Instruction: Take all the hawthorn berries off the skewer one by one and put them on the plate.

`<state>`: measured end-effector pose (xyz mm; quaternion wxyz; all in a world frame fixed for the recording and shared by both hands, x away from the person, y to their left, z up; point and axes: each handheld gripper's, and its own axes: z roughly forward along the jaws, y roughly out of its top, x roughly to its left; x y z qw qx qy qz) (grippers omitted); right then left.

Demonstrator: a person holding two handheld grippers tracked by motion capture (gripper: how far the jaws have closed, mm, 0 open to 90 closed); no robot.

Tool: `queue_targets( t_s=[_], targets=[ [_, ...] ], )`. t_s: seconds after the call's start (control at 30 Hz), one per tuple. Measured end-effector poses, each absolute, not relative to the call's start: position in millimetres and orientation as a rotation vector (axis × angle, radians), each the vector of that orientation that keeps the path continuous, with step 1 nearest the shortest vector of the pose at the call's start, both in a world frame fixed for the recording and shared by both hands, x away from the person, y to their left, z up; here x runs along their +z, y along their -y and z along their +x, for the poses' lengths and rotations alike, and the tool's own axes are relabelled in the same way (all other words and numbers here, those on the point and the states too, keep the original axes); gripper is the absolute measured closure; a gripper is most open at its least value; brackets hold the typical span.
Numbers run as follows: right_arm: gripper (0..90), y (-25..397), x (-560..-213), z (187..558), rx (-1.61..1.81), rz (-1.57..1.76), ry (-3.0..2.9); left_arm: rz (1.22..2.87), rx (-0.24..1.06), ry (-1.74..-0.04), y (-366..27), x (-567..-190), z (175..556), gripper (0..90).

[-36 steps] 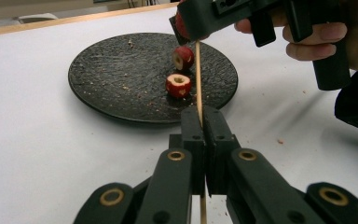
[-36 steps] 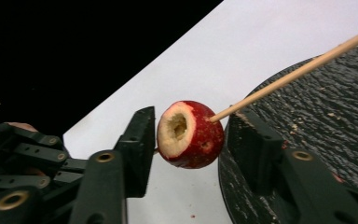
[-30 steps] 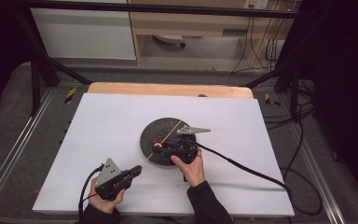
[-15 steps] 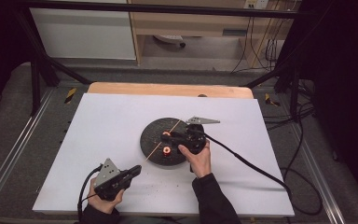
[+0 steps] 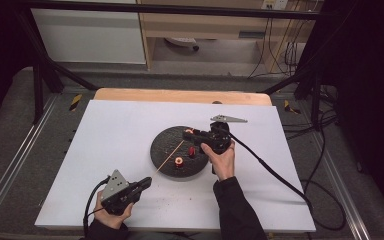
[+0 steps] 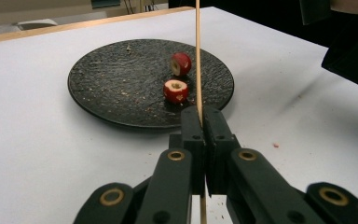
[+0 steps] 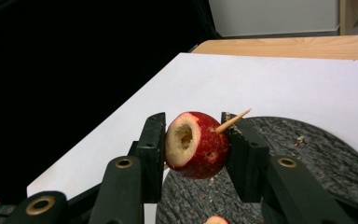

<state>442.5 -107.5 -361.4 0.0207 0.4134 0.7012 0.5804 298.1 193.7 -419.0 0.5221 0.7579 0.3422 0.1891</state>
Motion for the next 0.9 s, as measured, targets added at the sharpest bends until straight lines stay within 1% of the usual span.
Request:
queue_targets(
  t_s=[0.6,0.73,0.9],
  targets=[
    [62.6,133,-347,469,1.707,1.354,-2.049,1.815,0.456,-0.831,-196,-420,299,88.1],
    [62.6,137,-349,473,1.68,1.368,-2.042,1.809,0.458,-0.833,-196,-419,299,88.1],
    [62.6,133,-364,476,1.648,1.391,-2.069,1.809,0.458,-0.834,-196,-419,299,88.1]
  ],
)
